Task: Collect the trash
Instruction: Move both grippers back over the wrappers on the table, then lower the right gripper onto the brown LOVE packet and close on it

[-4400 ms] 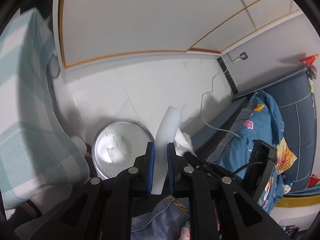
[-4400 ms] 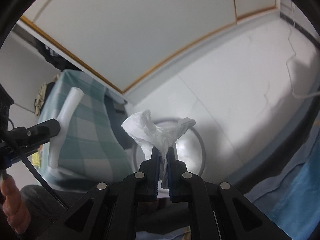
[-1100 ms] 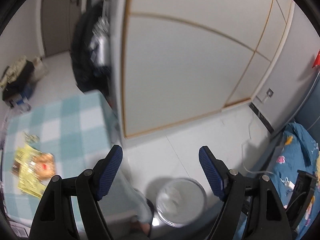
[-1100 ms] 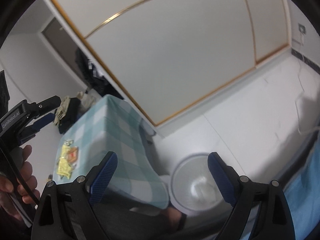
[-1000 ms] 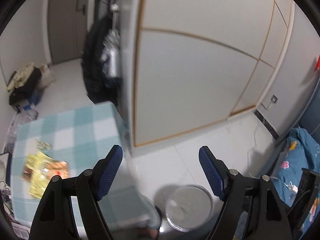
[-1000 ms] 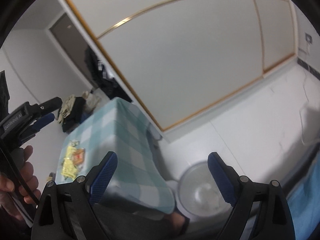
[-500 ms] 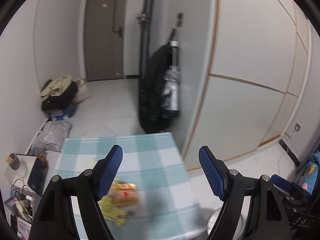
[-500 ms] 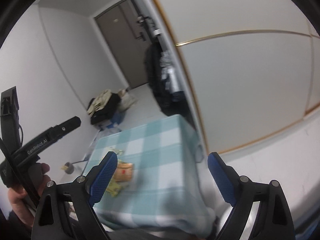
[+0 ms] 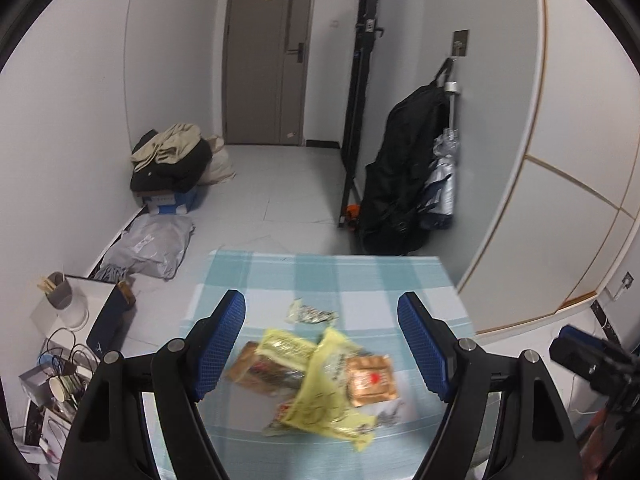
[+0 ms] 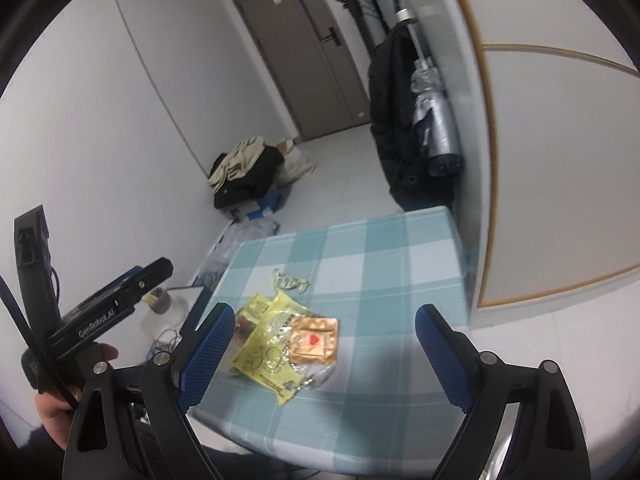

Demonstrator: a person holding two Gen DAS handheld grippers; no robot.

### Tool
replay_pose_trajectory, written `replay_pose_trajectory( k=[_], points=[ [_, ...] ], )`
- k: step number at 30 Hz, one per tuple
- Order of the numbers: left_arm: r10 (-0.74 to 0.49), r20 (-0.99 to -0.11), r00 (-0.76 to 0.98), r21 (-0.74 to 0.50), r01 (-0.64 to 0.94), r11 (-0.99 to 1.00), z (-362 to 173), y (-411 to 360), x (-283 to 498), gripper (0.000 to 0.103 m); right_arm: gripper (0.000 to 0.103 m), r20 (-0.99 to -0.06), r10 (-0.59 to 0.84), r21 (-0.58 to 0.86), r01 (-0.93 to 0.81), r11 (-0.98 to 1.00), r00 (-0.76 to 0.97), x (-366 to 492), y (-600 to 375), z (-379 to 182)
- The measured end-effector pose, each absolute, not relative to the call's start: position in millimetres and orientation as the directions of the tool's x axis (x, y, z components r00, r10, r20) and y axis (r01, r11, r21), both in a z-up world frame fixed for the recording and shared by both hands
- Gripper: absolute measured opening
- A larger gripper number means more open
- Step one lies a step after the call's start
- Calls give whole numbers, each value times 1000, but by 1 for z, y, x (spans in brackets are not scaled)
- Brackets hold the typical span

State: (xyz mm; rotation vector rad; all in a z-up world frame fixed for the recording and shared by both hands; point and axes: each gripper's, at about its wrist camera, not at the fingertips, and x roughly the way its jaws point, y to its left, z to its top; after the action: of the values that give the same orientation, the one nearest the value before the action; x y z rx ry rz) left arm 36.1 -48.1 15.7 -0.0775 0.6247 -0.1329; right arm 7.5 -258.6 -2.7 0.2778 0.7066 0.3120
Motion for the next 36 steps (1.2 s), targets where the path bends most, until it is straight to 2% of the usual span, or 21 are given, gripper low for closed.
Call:
replay_pose_trajectory(
  k=[6, 13, 17, 28, 36],
  points=[
    [-150, -607, 781, -157, 67, 985, -5, -23, 38, 76, 92, -663, 370, 324, -195, 926, 651, 32, -232, -27],
    [-145, -656, 741, -187, 27, 982, -37, 5, 39, 76, 92, -786, 378, 345, -160, 925, 489, 75, -207, -72],
    [-180, -680, 711, -248, 8, 969, -44, 20, 44, 76, 92, -835, 333, 288, -168, 943, 438, 92, -189, -95],
    [-241, -682, 691, -329, 5, 944, -51, 34, 44, 76, 92, -874, 303, 273, -132, 953, 381, 111, -176, -125],
    [-257, -676, 690, -356, -1, 934, -51, 39, 44, 76, 91, -904, 216, 165, -165, 972, 370, 116, -158, -137]
  ],
)
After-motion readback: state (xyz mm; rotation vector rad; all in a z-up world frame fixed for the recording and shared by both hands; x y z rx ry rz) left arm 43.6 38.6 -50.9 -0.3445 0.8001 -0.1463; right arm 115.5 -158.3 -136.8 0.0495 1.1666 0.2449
